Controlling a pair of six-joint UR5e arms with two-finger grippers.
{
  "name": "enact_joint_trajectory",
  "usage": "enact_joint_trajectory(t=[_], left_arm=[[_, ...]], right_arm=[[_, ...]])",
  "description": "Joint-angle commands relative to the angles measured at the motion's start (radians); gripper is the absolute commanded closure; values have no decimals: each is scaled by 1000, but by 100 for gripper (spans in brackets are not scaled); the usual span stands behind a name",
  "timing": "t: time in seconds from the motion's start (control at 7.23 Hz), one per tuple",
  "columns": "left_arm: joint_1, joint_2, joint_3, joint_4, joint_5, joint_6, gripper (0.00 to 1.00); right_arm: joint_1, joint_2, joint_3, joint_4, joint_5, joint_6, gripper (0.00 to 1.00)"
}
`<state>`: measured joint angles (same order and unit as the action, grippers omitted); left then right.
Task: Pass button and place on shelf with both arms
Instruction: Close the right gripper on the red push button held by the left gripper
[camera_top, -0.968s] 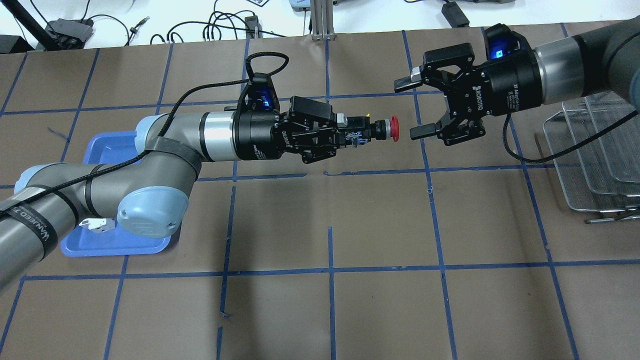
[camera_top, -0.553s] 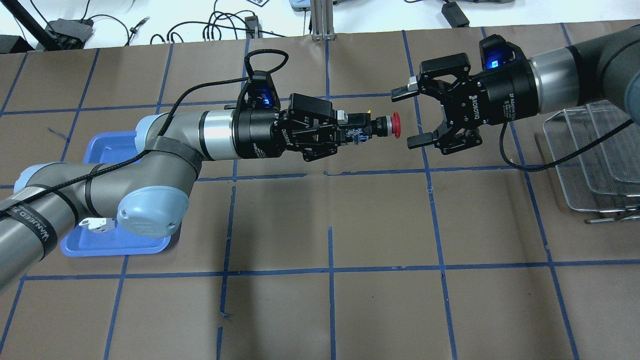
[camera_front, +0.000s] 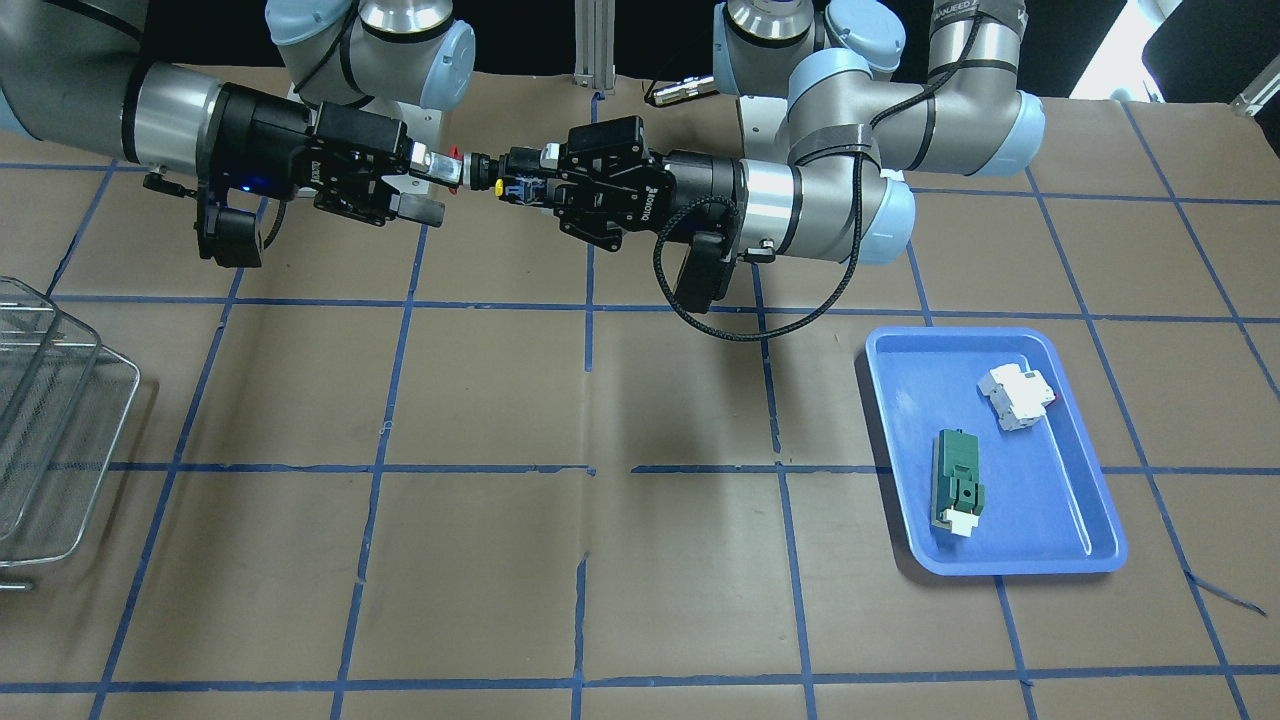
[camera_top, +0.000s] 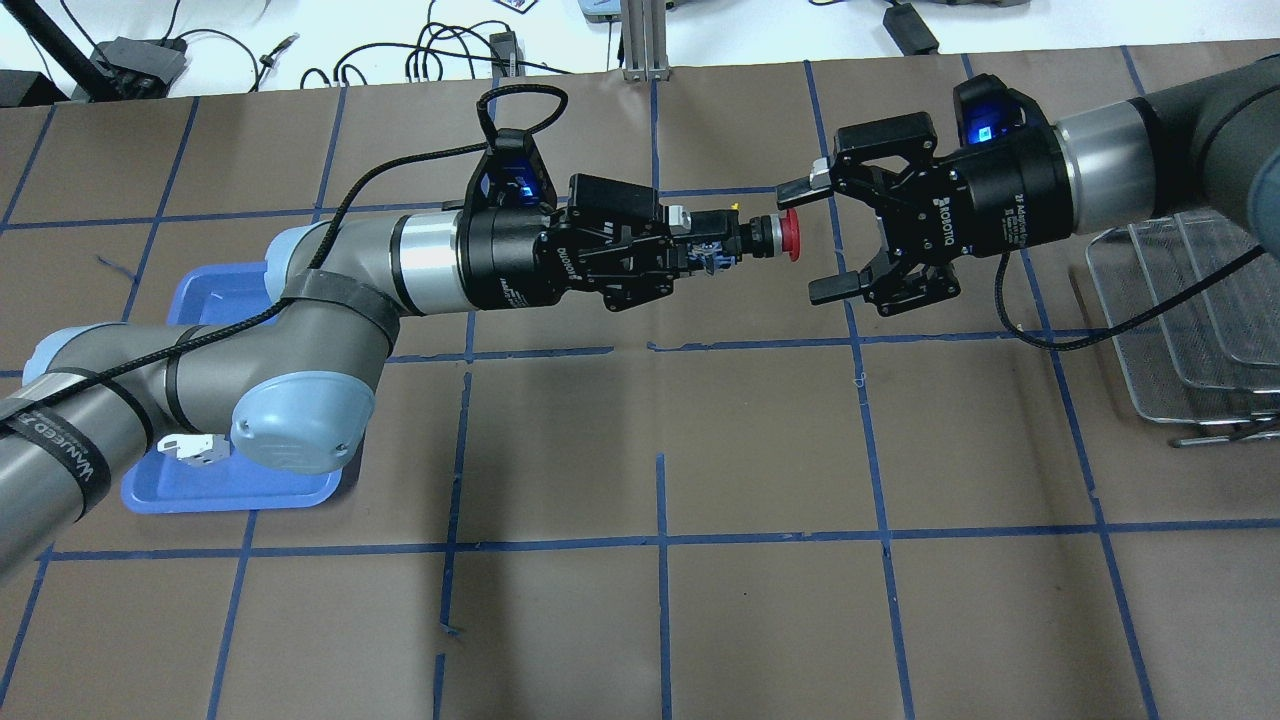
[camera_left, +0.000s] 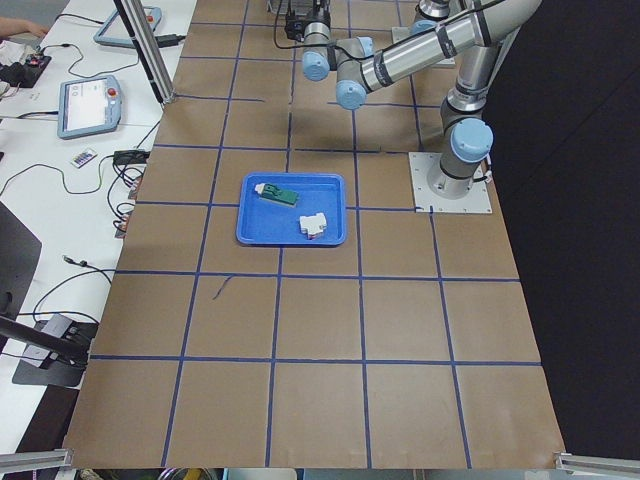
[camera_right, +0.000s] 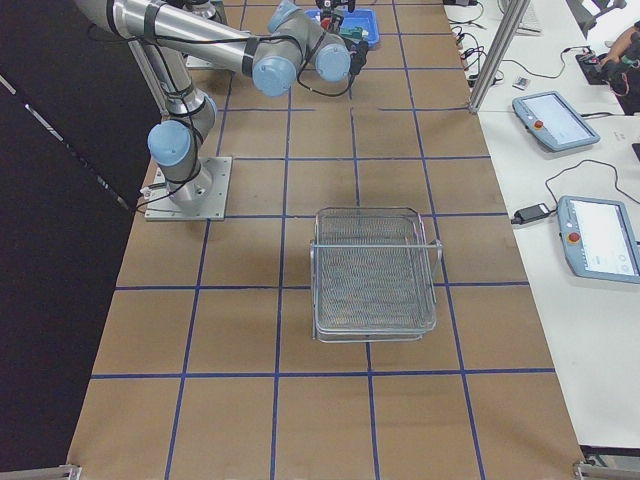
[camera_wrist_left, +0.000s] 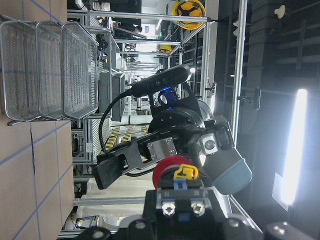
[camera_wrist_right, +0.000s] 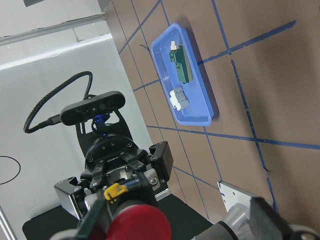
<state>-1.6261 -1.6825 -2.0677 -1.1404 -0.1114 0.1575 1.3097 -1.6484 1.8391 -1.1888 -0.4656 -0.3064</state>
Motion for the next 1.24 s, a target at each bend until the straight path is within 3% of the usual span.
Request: enact_joint_trajectory(t=[0.0, 0.69, 0.97, 1.11], left_arm=[[0, 9, 0, 2, 2, -3, 100], [0, 17, 1, 4, 15, -10, 100], [0, 7, 1, 4, 15, -10, 100], [0, 10, 4, 4, 15, -10, 100]], right_arm=[[0, -5, -1, -6, 14, -22, 0], [42, -22, 2, -6, 47, -46, 0], [36, -22, -6, 6, 36, -42, 39], [34, -28, -7, 12, 36, -40, 52]])
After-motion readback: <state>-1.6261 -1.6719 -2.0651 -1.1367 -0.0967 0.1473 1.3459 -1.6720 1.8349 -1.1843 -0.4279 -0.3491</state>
